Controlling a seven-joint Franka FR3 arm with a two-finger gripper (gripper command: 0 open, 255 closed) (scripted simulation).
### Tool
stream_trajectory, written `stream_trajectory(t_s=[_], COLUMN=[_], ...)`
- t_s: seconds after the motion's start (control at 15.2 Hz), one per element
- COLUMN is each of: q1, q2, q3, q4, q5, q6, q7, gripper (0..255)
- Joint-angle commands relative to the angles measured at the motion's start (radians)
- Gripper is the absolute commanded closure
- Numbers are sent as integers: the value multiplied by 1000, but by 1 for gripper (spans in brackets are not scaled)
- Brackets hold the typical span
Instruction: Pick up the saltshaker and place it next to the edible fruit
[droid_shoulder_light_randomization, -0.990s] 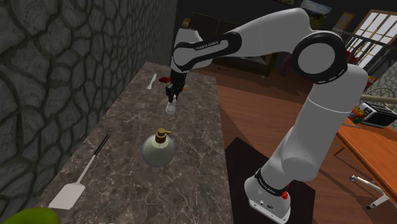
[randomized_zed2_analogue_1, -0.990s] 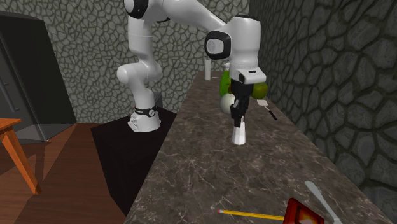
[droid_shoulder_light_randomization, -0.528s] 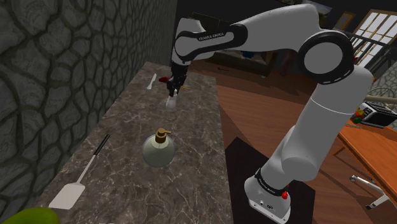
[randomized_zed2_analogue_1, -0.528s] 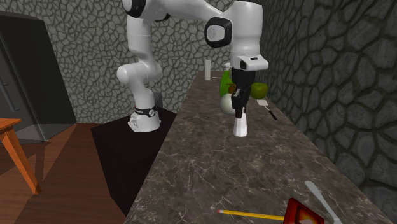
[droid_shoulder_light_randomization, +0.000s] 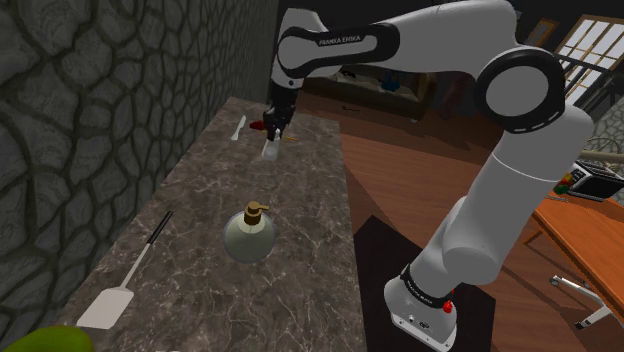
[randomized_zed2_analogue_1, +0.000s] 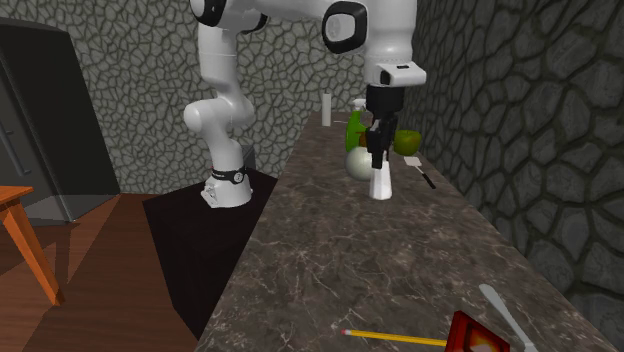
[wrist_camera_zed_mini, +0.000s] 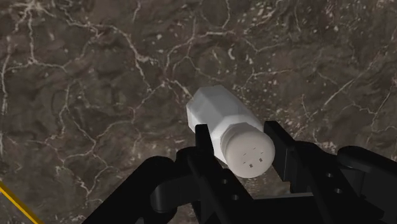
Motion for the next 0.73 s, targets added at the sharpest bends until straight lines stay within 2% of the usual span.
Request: stream_trajectory(t_s=[0.0,0.66], q1=[-1,-1], q2=[-9,-28], q3=[-1,-2], q4=[18,129], q5=[-1,-6], q6=[-27,-157], q7=[1,11], gripper=[255,255])
